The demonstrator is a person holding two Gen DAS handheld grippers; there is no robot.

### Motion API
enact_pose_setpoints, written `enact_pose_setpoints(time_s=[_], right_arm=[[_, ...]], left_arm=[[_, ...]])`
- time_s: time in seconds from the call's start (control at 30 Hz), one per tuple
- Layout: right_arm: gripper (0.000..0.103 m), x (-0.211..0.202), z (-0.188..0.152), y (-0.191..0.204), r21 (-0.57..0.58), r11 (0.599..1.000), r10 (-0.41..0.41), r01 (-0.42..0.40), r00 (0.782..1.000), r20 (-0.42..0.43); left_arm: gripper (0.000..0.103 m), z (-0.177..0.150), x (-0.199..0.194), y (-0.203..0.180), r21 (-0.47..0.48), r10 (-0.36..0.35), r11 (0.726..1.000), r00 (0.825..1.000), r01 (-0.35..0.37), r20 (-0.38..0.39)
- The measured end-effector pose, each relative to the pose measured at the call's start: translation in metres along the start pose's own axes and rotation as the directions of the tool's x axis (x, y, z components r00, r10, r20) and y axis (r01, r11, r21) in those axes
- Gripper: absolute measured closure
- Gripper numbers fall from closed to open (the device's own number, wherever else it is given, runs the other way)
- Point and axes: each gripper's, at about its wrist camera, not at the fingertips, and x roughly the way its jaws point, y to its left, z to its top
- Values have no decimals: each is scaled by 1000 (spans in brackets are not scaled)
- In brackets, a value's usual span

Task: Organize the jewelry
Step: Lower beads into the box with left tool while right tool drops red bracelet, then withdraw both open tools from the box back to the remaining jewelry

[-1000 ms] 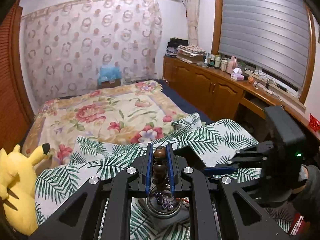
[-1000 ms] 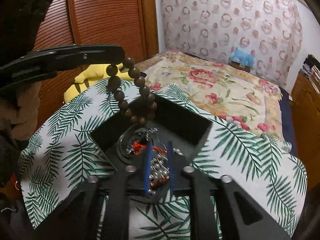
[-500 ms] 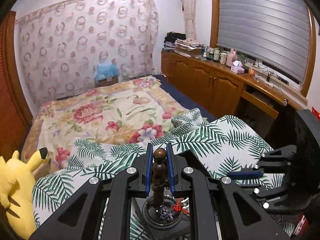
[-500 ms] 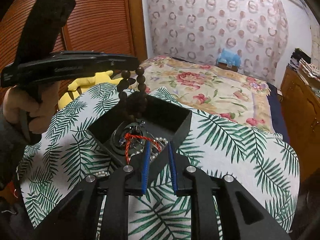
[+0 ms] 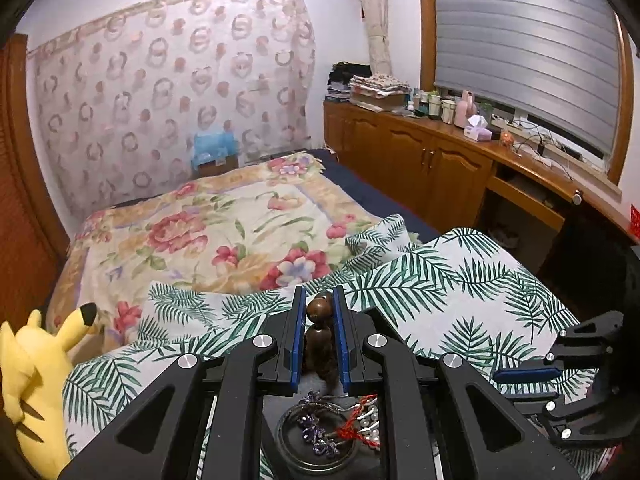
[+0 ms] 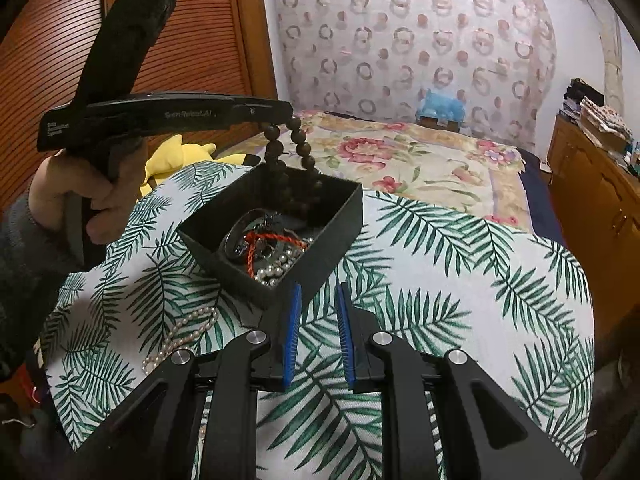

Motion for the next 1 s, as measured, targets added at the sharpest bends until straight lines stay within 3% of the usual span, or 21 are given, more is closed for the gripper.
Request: enact_pose_setpoints(time_s=[0.1, 0.2, 0.27, 0.33, 0.43, 0.83, 1.0], right_arm=[[83, -2, -4, 1, 9, 1000, 0, 0, 1000, 5], [83, -6, -9, 3, 26, 1000, 1, -1, 1000, 13], [83, -6, -11, 5, 30, 1000, -2, 2, 1000, 13], [83, -9, -16, 10, 23, 1000, -6, 5, 1000, 13], [83, -9, -25, 16, 12, 1000, -12, 12, 1000, 2], [83, -16, -57, 33, 0, 999, -38, 38, 998, -56], [83, -22, -66, 39, -7, 999, -47, 47, 996, -75]], left_arm=[[88, -5, -3, 1, -6, 7, 1000, 1000, -7, -11], [66, -13, -14, 1, -4, 10, 1000, 1000, -11, -13], [61, -23, -25, -1, 1, 15, 1000, 1000, -15, -6], [45, -34, -35, -4, 1, 12, 1000, 1000, -12, -3], [31, -56, -51, -9, -4, 6, 1000, 1000, -6, 4], [15, -121, -79, -13, -63, -10, 998, 998, 6, -64], [14, -143, -84, -12, -109, -10, 994, 996, 1, -84]])
